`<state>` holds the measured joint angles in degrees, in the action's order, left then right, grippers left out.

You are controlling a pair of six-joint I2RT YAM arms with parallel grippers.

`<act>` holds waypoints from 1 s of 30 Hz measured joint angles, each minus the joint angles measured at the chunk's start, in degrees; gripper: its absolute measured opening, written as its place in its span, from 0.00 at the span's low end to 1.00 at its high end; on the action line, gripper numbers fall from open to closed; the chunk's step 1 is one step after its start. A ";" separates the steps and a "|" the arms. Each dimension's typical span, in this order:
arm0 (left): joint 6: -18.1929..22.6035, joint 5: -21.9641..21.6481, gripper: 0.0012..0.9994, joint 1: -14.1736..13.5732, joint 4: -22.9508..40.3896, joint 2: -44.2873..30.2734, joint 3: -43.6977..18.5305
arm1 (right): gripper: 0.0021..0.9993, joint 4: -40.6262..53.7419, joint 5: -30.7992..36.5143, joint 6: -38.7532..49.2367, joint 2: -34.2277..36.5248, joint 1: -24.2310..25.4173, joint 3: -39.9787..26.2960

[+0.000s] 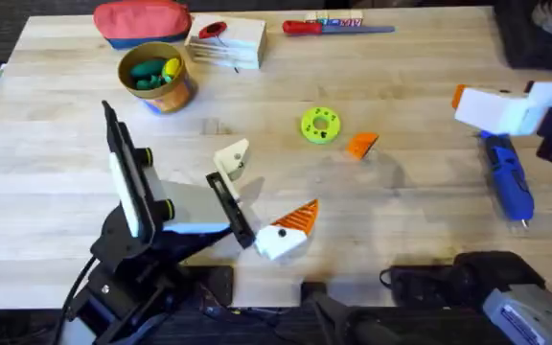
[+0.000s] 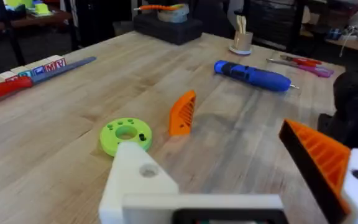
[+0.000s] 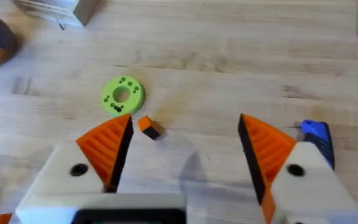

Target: Pick up the gripper from the table and insert it into the empty holder that is missing its gripper. Then pick up a screw, insert it into the mounting hole, and use the screwdriver to tighten it. Finally, clean up the table by picking up the vegetable and placing it into the bucket.

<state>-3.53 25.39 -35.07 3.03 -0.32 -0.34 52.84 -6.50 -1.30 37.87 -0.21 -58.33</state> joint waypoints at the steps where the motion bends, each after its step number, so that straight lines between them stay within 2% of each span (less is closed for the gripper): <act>1: -0.01 0.00 0.99 0.00 0.00 0.00 0.00 | 0.99 0.00 0.00 0.00 0.00 0.00 0.00; 11: -0.02 0.00 0.99 0.00 0.00 0.00 0.00 | 0.99 0.02 -0.14 -0.08 0.01 0.00 0.00; 18: -0.02 0.00 0.99 0.00 0.00 0.00 0.00 | 0.99 4.64 -5.90 -0.25 0.96 -0.66 0.00; 25: -0.02 0.00 0.99 0.00 0.00 0.00 0.00 | 0.99 8.31 -7.70 6.32 8.83 -7.82 0.13; 30: -0.02 0.00 0.99 0.00 0.00 0.00 0.00 | 0.99 6.31 -6.54 8.37 15.57 -9.21 0.20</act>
<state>-3.55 25.39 -35.07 3.03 -0.32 -0.34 59.15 -13.04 7.07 53.43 -9.42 -58.13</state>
